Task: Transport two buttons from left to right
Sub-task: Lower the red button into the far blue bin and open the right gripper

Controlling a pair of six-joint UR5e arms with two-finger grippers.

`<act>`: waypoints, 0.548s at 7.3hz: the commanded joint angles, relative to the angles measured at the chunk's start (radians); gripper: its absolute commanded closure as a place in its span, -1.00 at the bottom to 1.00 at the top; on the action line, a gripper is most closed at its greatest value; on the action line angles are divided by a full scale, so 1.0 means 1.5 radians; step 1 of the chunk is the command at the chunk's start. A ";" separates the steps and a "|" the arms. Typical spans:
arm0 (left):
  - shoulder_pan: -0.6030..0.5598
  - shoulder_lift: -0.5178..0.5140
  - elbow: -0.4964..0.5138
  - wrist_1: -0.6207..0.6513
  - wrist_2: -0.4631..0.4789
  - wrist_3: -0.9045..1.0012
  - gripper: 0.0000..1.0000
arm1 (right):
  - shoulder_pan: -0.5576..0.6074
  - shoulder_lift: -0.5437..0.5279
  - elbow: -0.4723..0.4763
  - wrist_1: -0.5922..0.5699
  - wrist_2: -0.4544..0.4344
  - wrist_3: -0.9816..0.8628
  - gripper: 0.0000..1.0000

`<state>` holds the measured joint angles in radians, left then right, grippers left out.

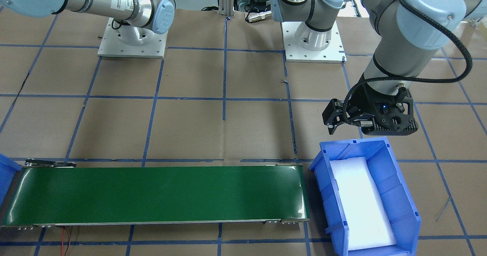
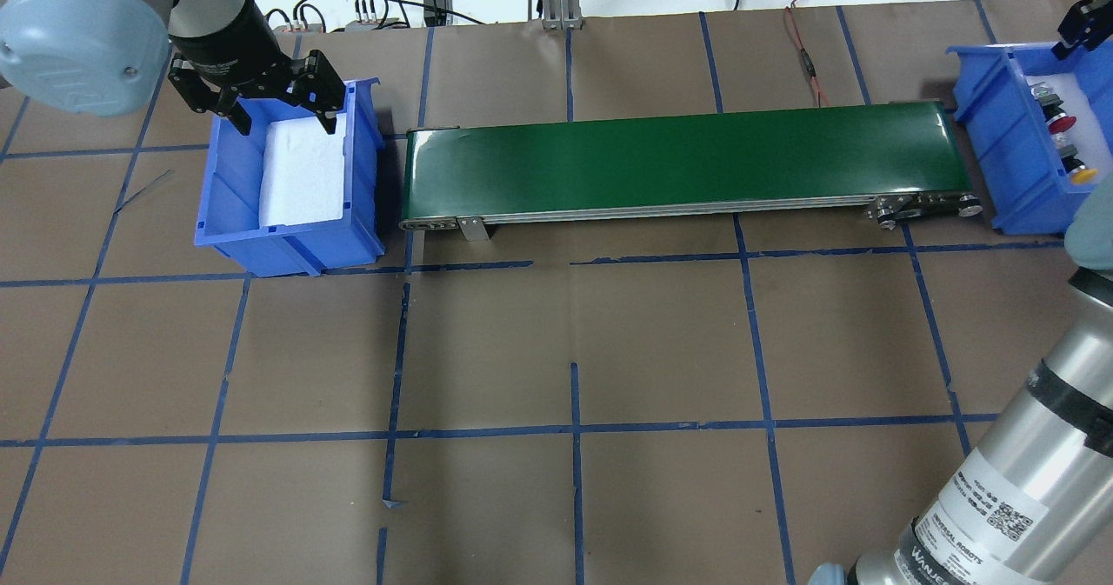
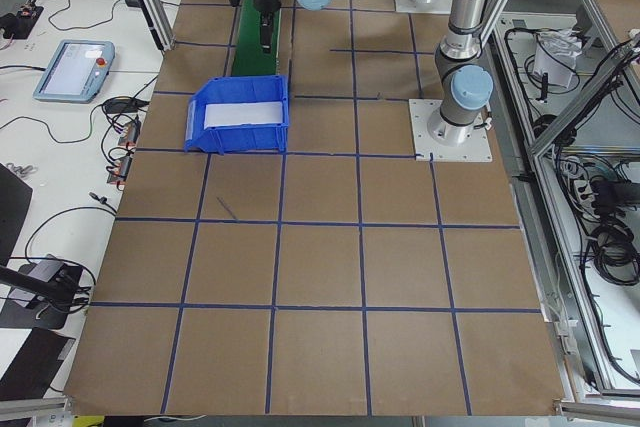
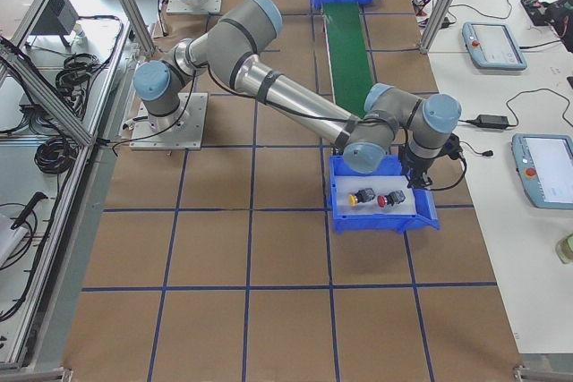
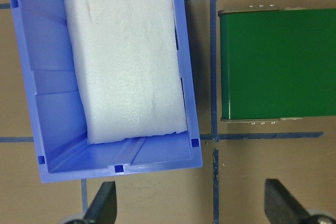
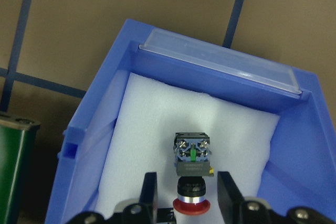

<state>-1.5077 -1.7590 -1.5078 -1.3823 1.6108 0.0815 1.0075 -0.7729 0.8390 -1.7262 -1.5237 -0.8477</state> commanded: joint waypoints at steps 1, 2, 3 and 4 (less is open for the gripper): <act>-0.003 -0.005 -0.001 0.000 -0.001 -0.001 -1.00 | 0.000 -0.068 0.002 0.056 0.001 -0.001 0.01; -0.003 -0.005 -0.001 0.001 -0.001 0.001 -1.00 | 0.021 -0.095 0.005 0.063 0.001 -0.001 0.01; -0.003 -0.005 0.000 0.001 -0.001 0.001 -1.00 | 0.072 -0.103 0.002 0.062 0.001 0.007 0.01; -0.003 -0.005 0.000 0.008 -0.001 0.001 -1.00 | 0.121 -0.106 0.002 0.053 -0.001 0.031 0.01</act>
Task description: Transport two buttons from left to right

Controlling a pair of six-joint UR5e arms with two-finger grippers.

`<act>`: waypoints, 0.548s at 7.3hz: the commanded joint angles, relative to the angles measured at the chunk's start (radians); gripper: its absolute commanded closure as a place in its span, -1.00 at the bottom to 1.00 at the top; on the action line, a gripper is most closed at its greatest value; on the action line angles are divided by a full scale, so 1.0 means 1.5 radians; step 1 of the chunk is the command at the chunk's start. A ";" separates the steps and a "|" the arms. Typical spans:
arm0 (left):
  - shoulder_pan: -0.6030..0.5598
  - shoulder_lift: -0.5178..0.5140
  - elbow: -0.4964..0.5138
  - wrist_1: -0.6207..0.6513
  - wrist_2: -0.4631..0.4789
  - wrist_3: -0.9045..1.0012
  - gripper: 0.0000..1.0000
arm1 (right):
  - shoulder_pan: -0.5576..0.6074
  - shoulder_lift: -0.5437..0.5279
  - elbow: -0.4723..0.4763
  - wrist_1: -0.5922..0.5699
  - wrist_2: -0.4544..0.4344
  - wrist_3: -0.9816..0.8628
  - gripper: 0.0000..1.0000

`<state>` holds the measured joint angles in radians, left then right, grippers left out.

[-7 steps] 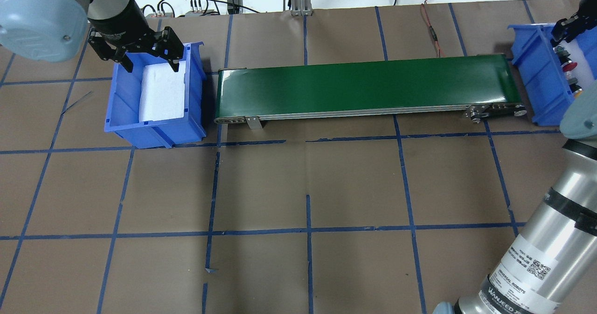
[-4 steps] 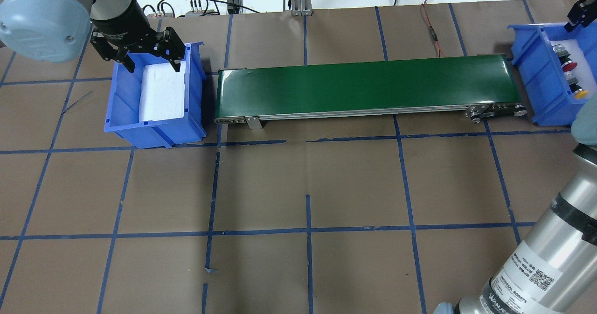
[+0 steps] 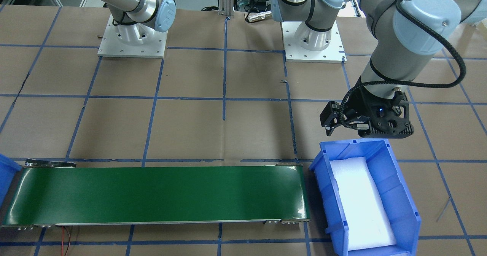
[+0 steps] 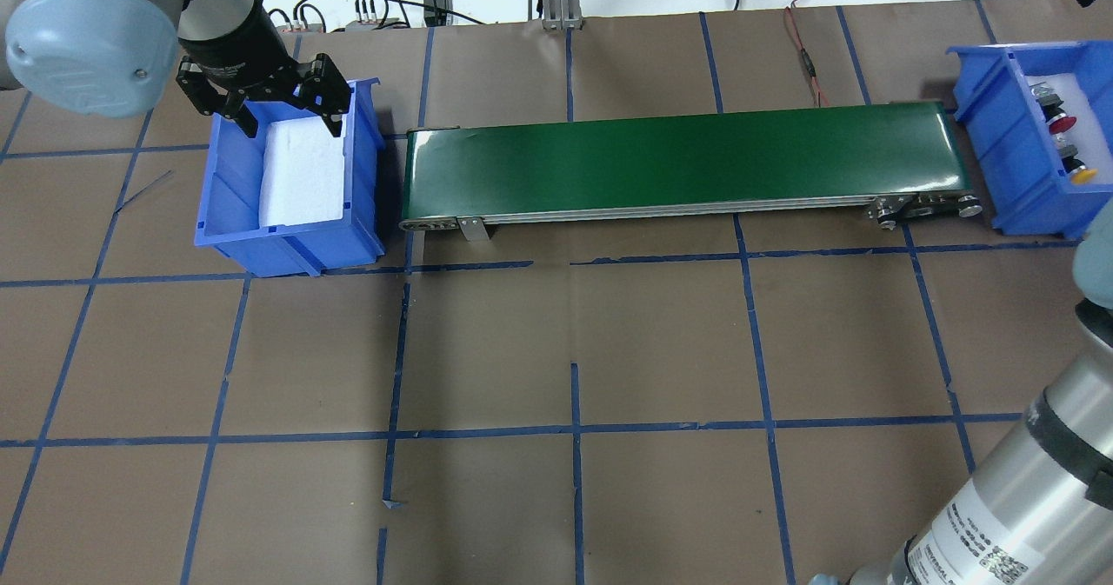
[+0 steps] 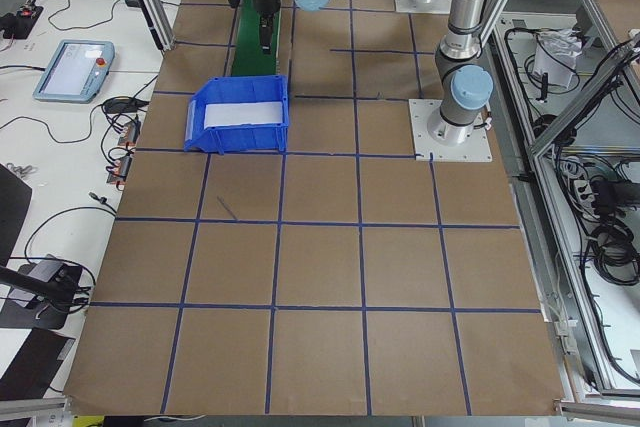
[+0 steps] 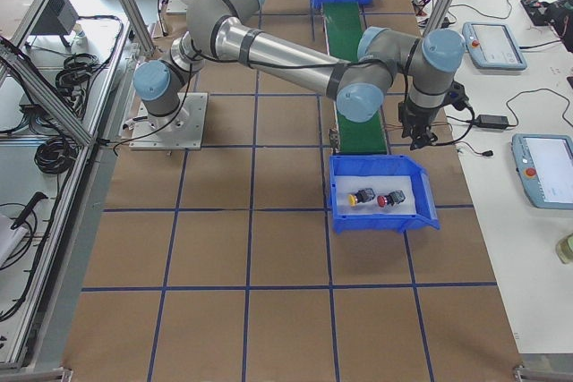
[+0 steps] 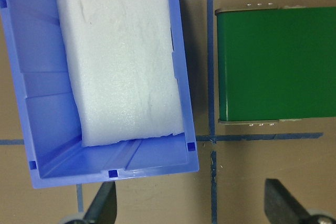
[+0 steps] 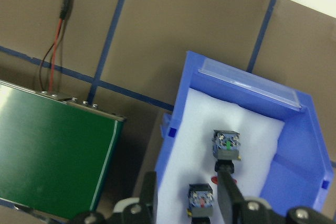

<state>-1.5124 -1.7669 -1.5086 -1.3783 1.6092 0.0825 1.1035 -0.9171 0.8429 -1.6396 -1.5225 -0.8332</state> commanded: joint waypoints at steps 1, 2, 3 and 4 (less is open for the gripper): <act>0.000 0.000 0.000 0.019 0.000 0.000 -1.00 | 0.096 -0.017 0.001 -0.003 -0.002 0.081 0.01; 0.000 0.000 0.000 0.021 0.000 0.000 -1.00 | 0.132 -0.027 0.005 -0.002 -0.004 0.129 -0.12; 0.000 0.000 0.000 0.022 0.000 0.000 -1.00 | 0.177 -0.039 0.015 -0.001 -0.010 0.186 -0.44; 0.000 0.000 0.000 0.022 0.000 0.000 -1.00 | 0.219 -0.046 0.020 0.009 -0.013 0.257 -0.70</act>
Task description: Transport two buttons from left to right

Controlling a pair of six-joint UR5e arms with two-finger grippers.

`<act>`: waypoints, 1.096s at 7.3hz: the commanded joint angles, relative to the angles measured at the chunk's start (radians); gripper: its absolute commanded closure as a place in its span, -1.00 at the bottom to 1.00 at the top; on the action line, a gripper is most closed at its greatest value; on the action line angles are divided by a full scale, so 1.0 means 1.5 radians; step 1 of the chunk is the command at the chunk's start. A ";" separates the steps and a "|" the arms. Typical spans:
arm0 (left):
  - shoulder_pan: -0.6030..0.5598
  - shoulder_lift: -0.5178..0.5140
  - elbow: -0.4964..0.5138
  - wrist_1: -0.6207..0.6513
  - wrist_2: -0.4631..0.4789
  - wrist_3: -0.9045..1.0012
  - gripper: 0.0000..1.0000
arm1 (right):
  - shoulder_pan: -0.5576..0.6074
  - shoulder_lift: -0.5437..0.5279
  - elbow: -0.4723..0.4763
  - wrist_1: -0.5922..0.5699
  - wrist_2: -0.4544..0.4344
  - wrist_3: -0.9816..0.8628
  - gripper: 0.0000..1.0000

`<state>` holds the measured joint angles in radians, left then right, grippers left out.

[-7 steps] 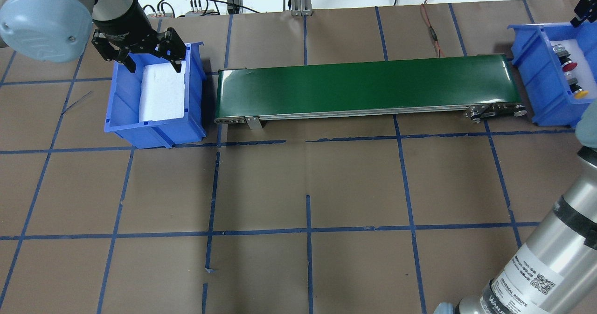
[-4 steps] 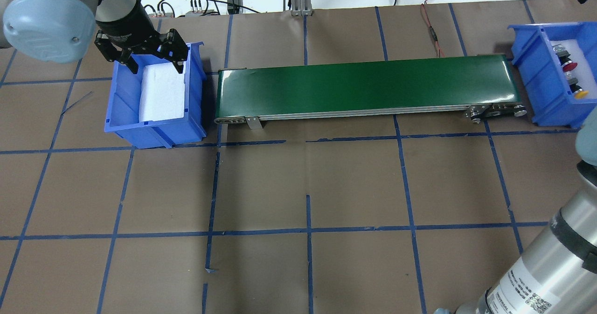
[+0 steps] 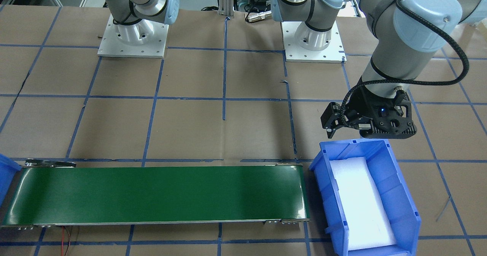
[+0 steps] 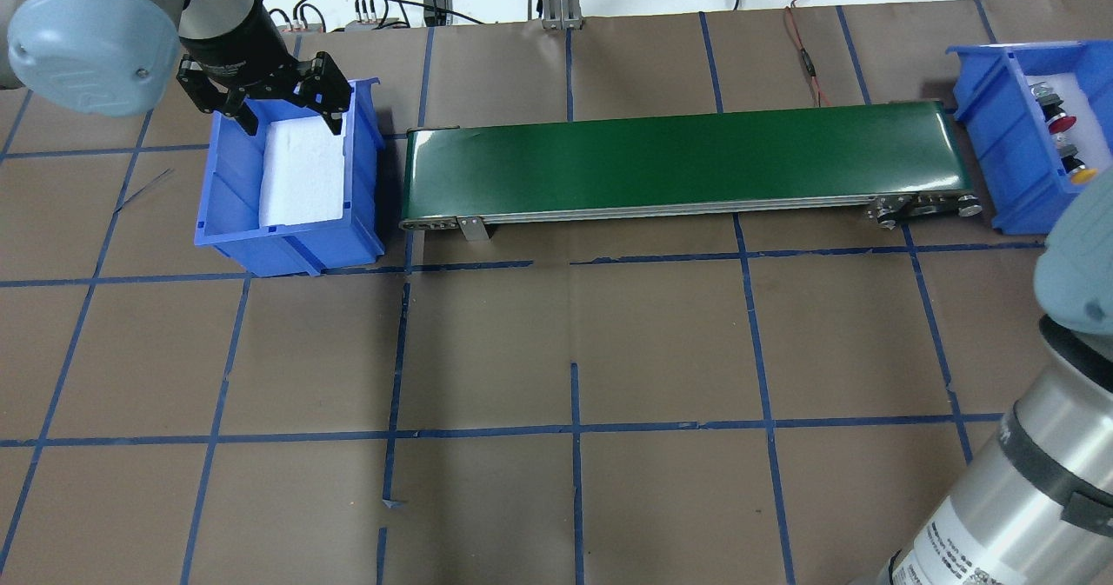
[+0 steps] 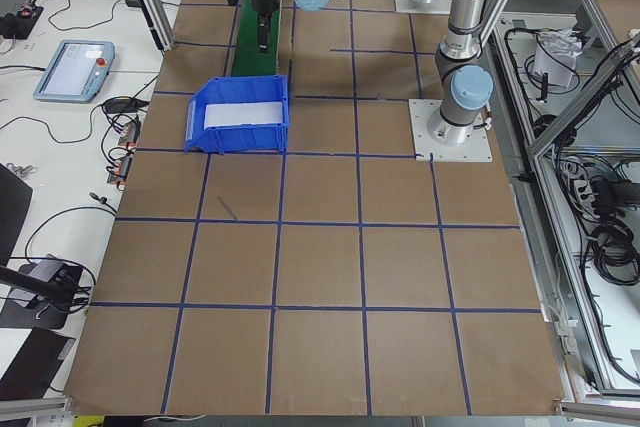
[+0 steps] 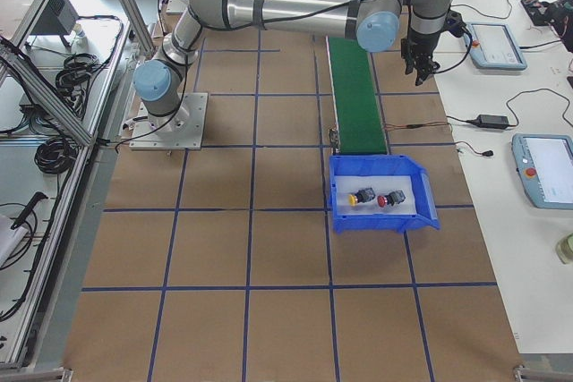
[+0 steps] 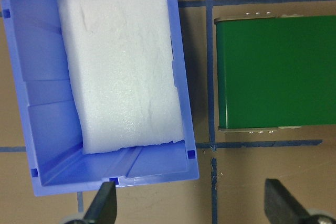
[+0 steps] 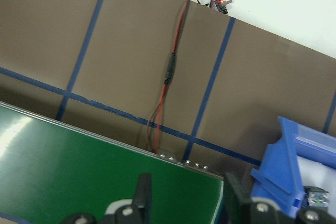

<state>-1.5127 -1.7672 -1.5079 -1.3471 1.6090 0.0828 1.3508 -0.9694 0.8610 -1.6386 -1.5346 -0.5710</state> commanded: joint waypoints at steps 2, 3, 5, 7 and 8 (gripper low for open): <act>0.000 0.000 -0.001 0.001 0.000 0.000 -1.00 | 0.109 -0.065 0.071 0.038 -0.007 0.259 -1.00; 0.000 0.000 -0.001 0.001 0.000 0.000 -1.00 | 0.114 -0.121 0.138 0.050 -0.007 0.283 -1.00; 0.000 0.000 -0.001 0.002 0.000 0.001 -1.00 | 0.114 -0.229 0.262 0.050 -0.008 0.286 -1.00; 0.000 0.000 -0.001 0.002 0.000 0.001 -1.00 | 0.114 -0.291 0.303 0.154 -0.015 0.285 -1.00; 0.000 0.000 0.000 0.002 0.000 0.001 -1.00 | 0.114 -0.323 0.335 0.156 -0.011 0.283 -1.00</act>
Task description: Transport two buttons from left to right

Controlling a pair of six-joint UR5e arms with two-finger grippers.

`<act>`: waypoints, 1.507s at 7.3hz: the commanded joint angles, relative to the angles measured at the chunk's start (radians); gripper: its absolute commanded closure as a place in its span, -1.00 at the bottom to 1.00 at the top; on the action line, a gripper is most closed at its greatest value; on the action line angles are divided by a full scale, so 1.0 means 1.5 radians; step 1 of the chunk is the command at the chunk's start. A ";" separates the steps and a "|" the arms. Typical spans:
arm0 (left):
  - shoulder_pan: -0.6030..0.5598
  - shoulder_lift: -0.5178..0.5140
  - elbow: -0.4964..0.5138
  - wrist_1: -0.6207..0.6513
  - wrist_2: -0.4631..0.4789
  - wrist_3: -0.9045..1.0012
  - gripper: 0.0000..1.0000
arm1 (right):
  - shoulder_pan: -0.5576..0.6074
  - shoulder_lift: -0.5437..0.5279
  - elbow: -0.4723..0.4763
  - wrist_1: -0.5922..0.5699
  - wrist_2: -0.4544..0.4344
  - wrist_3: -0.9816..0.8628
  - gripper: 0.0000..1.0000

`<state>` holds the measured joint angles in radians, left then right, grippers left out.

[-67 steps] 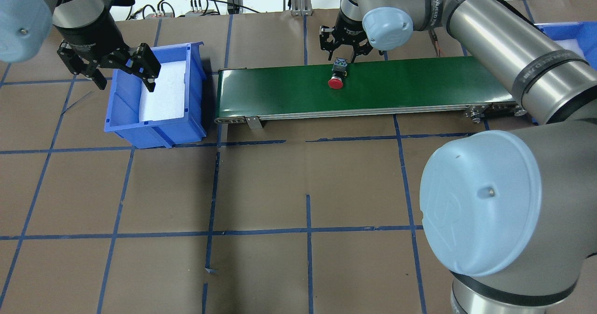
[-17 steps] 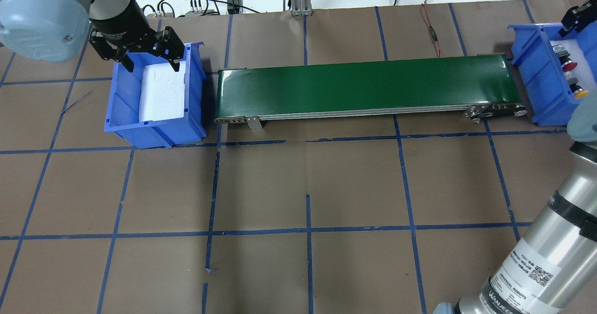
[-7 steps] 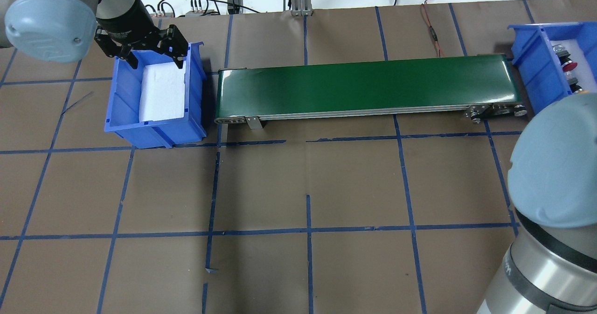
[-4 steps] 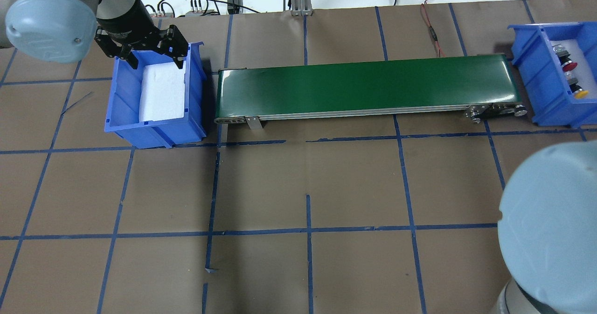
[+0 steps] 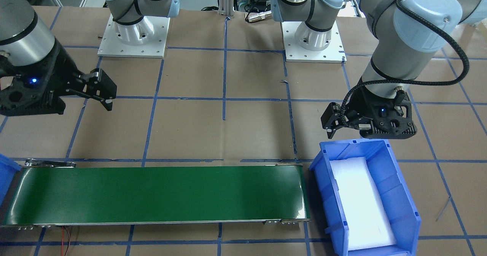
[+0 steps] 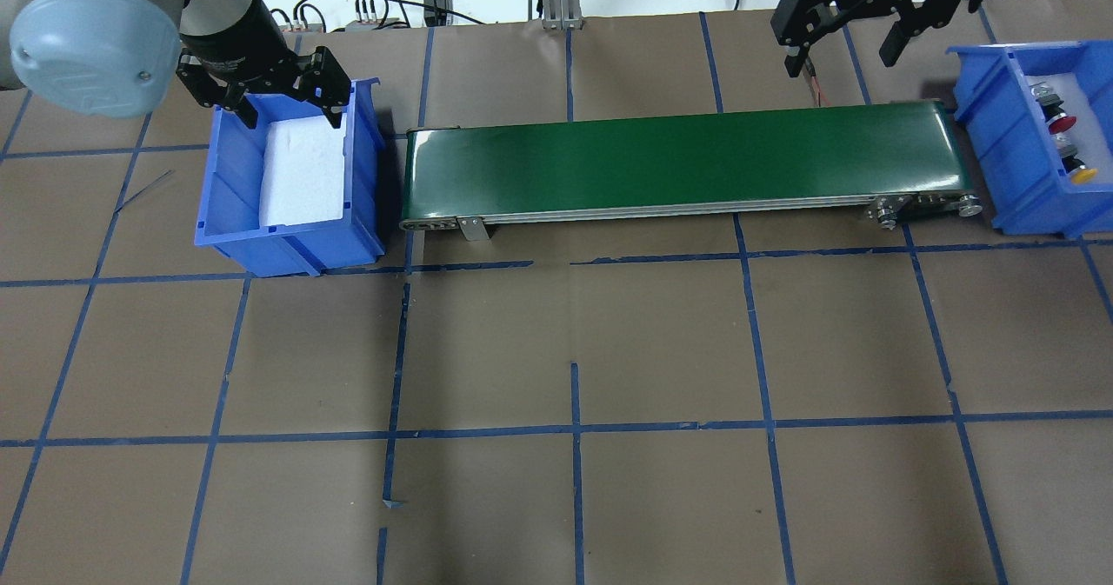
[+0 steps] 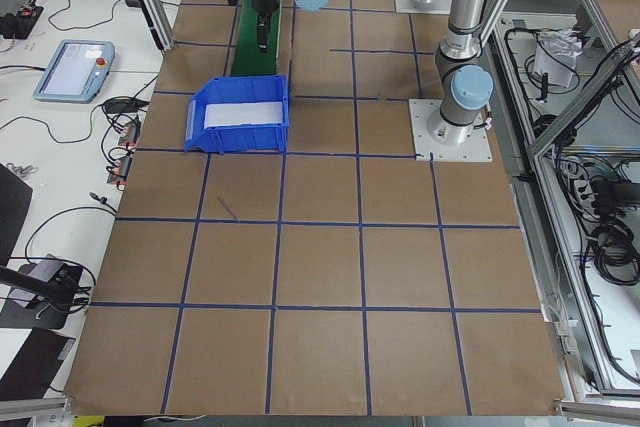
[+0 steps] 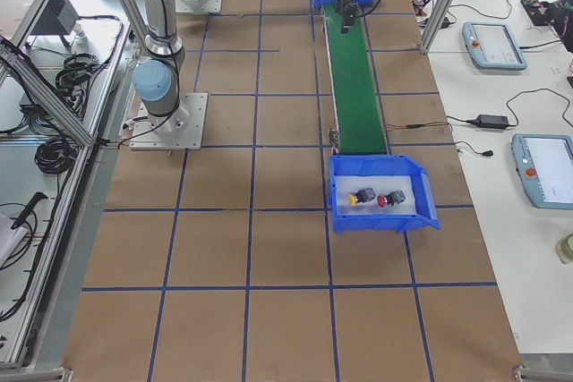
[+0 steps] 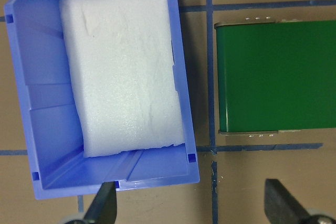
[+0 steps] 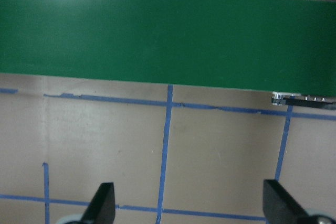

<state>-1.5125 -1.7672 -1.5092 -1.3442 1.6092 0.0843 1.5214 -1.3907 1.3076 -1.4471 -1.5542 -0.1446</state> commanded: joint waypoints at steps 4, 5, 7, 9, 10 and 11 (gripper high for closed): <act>-0.001 0.000 -0.001 0.012 0.000 0.001 -1.00 | 0.000 -0.092 0.105 -0.004 0.002 -0.007 -1.00; -0.001 0.000 -0.002 0.012 0.000 0.001 -1.00 | 0.000 -0.092 0.107 -0.005 0.001 0.000 -1.00; -0.001 0.000 0.000 0.012 0.000 0.001 -1.00 | 0.000 -0.095 0.109 -0.024 0.000 0.001 -1.00; -0.001 0.000 -0.002 0.012 0.000 0.001 -1.00 | 0.000 -0.091 0.109 -0.025 0.000 -0.001 -1.00; -0.001 0.000 -0.007 0.012 0.000 0.001 -1.00 | 0.000 -0.093 0.109 -0.025 0.000 0.001 -1.00; -0.001 0.000 -0.007 0.012 0.000 0.001 -1.00 | 0.000 -0.093 0.110 -0.025 -0.001 0.000 -1.00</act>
<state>-1.5140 -1.7671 -1.5179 -1.3269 1.6091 0.0859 1.5217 -1.5296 1.4714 -1.4844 -1.5543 -0.1442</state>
